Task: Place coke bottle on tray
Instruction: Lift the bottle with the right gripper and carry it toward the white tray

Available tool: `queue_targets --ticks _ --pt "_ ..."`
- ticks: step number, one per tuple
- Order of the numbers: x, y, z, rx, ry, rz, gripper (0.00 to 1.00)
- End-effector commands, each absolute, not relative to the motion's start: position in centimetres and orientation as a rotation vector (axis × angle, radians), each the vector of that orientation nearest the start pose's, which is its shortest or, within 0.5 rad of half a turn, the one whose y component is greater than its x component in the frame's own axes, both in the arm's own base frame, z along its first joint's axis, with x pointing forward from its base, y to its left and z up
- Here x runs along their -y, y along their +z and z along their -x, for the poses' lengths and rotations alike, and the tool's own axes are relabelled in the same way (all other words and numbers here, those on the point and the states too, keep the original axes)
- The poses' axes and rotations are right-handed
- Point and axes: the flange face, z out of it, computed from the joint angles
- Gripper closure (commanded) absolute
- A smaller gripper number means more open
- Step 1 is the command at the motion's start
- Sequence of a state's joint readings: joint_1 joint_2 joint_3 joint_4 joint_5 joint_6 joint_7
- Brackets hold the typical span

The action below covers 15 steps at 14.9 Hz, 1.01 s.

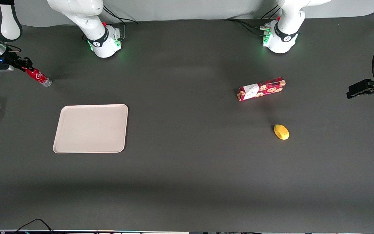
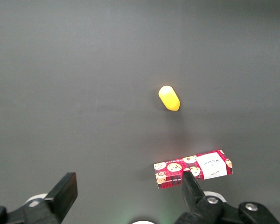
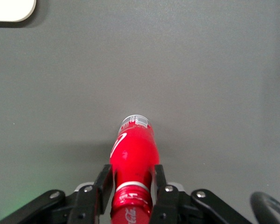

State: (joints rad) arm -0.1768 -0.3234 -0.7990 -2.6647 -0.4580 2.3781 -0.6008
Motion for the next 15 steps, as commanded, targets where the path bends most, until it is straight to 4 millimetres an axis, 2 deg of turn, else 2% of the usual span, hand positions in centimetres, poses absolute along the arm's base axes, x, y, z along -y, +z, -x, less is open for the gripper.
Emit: queue_targets --ticks 1,3,5,7,10,13,15 --pt "32.6 30.7 -23.6 -0.026 0.11 3.204 0.61" --pt "32.6 30.8 -23.6 -0.028 0.114 3.202 0.76" --pt "32.4 31.2 -24.0 -0.059 0.109 3.207 1.0" --pt "32.1 31.8 -24.8 -0.05 0.131 3.211 1.0" --pt "33.1 34.6 -26.1 -0.042 0.209 3.217 1.0" --pt "33.4 39.2 -28.9 -0.033 0.226 3.245 1.0" --pt "33.1 43.6 -31.6 -0.038 0.174 3.254 1.0"
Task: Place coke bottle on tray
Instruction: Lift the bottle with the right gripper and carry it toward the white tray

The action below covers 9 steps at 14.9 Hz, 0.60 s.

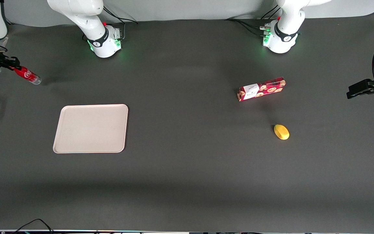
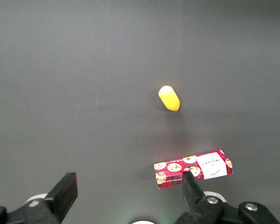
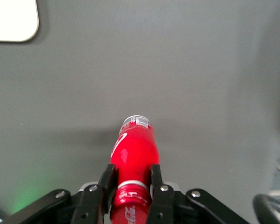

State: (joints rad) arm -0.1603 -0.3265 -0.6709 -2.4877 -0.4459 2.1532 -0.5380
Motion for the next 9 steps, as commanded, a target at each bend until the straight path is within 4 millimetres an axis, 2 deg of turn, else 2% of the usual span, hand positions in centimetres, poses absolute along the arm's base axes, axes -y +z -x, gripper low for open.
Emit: queue_targets --ticks 1,3,6,8,9 --pt "32.8 45.8 -32.7 -0.036 0.17 3.259 1.0" --pt "31.9 50.5 -35.2 -0.048 0.139 3.273 1.0" --pt "29.0 55.9 -40.6 -0.023 0.09 3.312 1.0" --pt "26.4 58.9 -44.8 -0.001 0.088 3.321 1.0" --pt "24.5 60.1 -47.5 0.012 0.06 3.323 1.0"
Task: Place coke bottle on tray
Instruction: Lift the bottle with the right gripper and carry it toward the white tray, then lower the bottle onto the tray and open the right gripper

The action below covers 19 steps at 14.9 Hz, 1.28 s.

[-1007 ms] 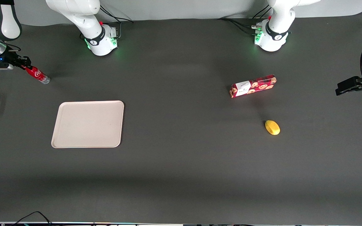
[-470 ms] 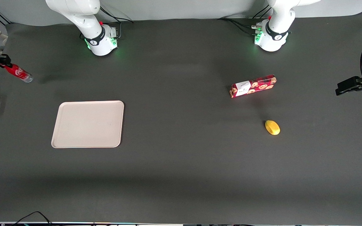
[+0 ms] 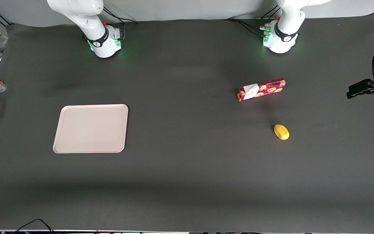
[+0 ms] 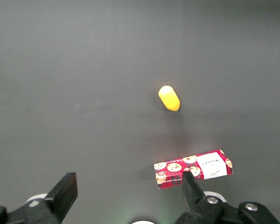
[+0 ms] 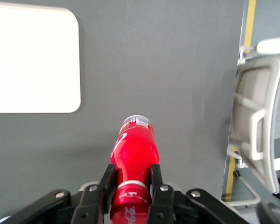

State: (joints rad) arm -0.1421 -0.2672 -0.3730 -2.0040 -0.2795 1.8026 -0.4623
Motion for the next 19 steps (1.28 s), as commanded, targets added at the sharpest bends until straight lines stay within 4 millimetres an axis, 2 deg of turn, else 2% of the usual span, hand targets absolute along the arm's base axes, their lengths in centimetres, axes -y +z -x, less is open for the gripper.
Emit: queue_targets --ticks 1,3,5,7,9,12,14,16,18,19 --pt "22.6 61.2 -50.0 0.025 0.051 3.337 1.0" --pt "19.4 62.4 -53.7 0.006 0.01 3.357 1.0" --pt "16.3 61.5 -57.4 0.005 -0.019 3.34 1.0" --pt "12.9 58.5 -60.9 -0.023 -0.01 3.271 1.0" --pt "10.5 55.5 -63.3 -0.058 0.024 3.236 1.0" --pt "10.3 51.8 -64.8 0.016 0.054 3.214 1.0" --pt "10.6 47.5 -64.3 0.081 0.072 3.205 1.0" --pt "11.6 43.7 -62.9 0.073 0.061 3.204 1.0" --pt "11.5 41.1 -61.4 0.089 0.064 3.203 1.0" --pt "12.3 39.7 -60.5 0.101 0.067 3.2 1.0"
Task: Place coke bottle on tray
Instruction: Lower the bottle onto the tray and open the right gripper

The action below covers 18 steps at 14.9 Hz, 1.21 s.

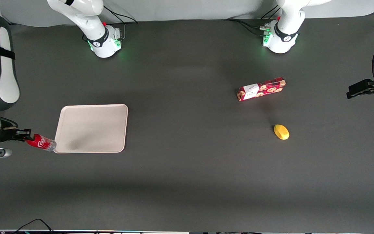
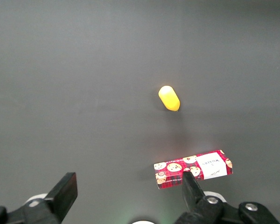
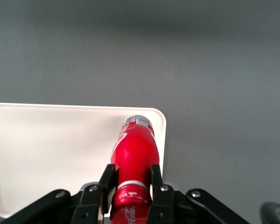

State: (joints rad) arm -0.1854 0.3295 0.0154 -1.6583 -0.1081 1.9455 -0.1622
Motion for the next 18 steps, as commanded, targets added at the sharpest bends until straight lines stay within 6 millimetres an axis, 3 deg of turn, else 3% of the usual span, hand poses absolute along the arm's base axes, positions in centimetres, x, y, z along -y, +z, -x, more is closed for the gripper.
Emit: queue_targets --ticks 1,3,12,17,18 --pt "12.8 38.5 -59.6 0.117 0.071 3.197 1.0" --pt "12.9 36.9 -58.6 0.135 0.066 3.195 1.0" --pt "12.3 34.0 -58.1 0.134 0.054 3.191 1.0" --pt "12.1 33.7 -58.1 0.139 0.062 3.188 1.0" --pt "12.1 33.7 -58.1 0.139 0.062 3.188 0.96"
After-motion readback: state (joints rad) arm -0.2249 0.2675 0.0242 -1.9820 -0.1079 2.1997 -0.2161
